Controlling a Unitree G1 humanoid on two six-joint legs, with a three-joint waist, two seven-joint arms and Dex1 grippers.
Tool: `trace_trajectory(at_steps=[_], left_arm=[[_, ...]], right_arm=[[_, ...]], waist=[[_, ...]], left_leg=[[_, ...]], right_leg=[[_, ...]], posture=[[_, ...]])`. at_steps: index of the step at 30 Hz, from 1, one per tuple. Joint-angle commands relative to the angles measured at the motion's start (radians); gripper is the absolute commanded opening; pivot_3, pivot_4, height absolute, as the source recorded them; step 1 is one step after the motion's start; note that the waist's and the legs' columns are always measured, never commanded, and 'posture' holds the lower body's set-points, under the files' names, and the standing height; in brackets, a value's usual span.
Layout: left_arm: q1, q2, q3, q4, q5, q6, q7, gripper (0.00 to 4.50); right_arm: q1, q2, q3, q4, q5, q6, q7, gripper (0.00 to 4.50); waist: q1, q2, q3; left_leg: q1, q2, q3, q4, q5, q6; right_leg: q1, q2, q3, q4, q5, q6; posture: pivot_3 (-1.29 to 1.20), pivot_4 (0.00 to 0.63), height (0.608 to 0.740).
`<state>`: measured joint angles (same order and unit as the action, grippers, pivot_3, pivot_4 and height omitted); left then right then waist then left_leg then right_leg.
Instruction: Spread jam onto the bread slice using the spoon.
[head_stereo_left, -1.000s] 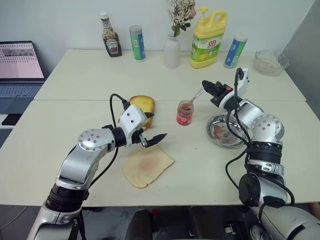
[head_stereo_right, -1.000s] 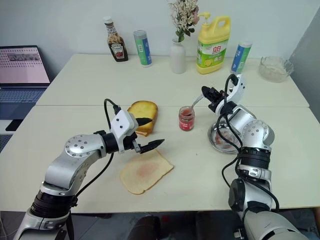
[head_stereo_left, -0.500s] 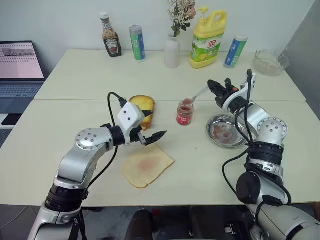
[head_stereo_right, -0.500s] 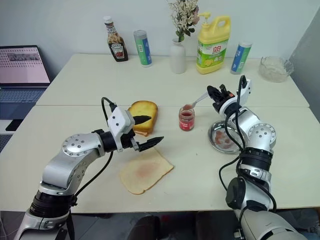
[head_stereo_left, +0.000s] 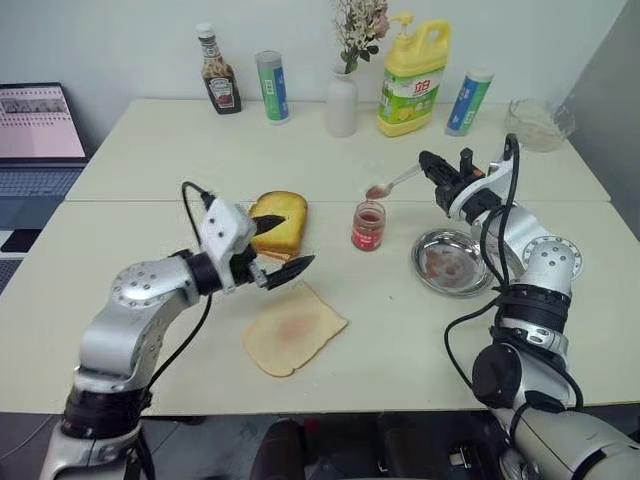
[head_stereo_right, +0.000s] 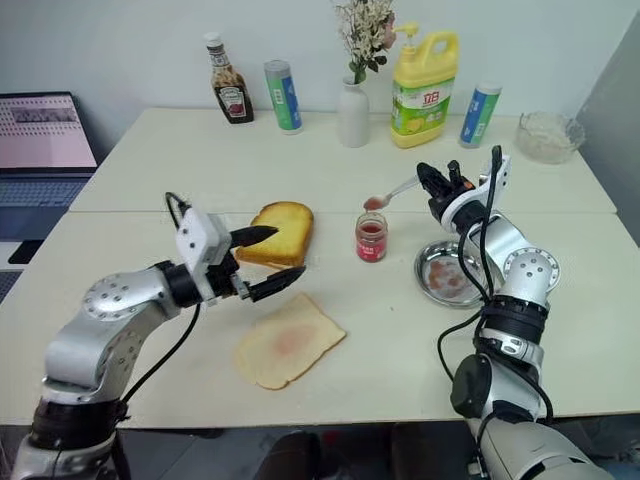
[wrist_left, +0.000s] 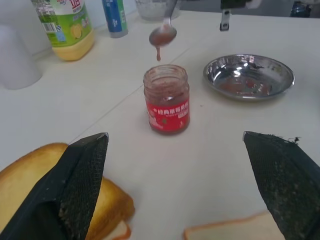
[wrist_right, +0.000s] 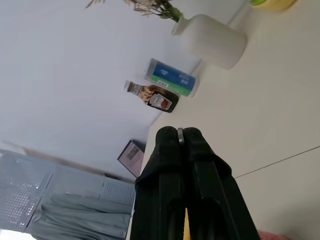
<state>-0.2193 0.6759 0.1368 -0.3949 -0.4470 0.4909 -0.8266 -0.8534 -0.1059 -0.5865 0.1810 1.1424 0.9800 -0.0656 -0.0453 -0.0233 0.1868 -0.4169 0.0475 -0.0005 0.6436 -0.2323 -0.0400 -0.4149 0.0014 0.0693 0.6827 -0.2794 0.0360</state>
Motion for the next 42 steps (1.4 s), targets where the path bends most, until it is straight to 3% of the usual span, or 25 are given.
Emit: trace_trajectory(at_steps=[1, 8, 15, 21, 32, 42], left_arm=[[0.120, 0.052, 0.103, -0.096, -0.029, -0.037, -0.045, 4.50], [0.438, 0.050, 0.183, -0.232, -0.020, -0.108, -0.055, 4.50], [0.653, 0.024, 0.232, -0.235, 0.035, -0.201, -0.058, 4.50], [0.688, 0.018, 0.266, -0.172, 0.045, -0.243, -0.054, 4.50], [0.710, 0.026, 0.260, -0.142, 0.063, -0.284, -0.060, 4.50], [0.647, 0.026, 0.220, -0.144, 0.069, -0.266, -0.048, 4.50]], right_arm=[[0.004, 0.043, 0.036, -0.159, 0.158, 0.061, -0.084, 0.02], [0.120, 0.146, 0.194, -0.329, 0.334, 0.095, -0.241, 0.02], [0.240, 0.086, 0.394, -0.382, 0.258, 0.128, -0.110, 0.02], [0.262, 0.005, 0.577, -0.424, 0.018, 0.036, 0.109, 0.02], [0.254, -0.034, 0.838, -0.460, -0.332, -0.156, 0.388, 0.02], [0.286, -0.102, 0.958, -0.496, -0.538, -0.319, 0.604, 0.02]], waist=[[-0.007, 0.000, 0.000], [-0.010, 0.000, -0.001], [-0.010, -0.001, -0.001], [-0.012, -0.001, -0.001], [-0.011, -0.002, -0.002], [-0.011, -0.004, -0.003]], left_leg=[[0.000, 0.000, 0.000, 0.000, 0.000, 0.000], [0.000, 0.000, 0.000, 0.000, 0.000, 0.000], [0.000, 0.000, 0.000, 0.001, 0.000, 0.000], [0.001, 0.001, 0.000, 0.001, 0.000, 0.000], [0.001, 0.001, 0.000, 0.001, 0.000, 0.000], [0.001, 0.001, 0.000, 0.001, 0.000, 0.000]], right_leg=[[0.000, 0.000, 0.000, 0.000, 0.000, 0.000], [0.000, 0.000, 0.000, -0.001, 0.000, 0.000], [0.001, -0.001, 0.000, -0.002, 0.000, 0.000], [0.001, 0.000, 0.000, -0.001, 0.000, 0.000], [0.000, 0.001, 0.000, -0.002, 0.000, 0.000], [0.000, 0.001, 0.000, -0.001, 0.000, 0.000]], posture=[[0.00, 0.150, 0.740], [0.00, 0.150, 0.740], [0.00, 0.150, 0.740], [0.00, 0.150, 0.740], [0.00, 0.150, 0.740], [0.00, 0.150, 0.740]])
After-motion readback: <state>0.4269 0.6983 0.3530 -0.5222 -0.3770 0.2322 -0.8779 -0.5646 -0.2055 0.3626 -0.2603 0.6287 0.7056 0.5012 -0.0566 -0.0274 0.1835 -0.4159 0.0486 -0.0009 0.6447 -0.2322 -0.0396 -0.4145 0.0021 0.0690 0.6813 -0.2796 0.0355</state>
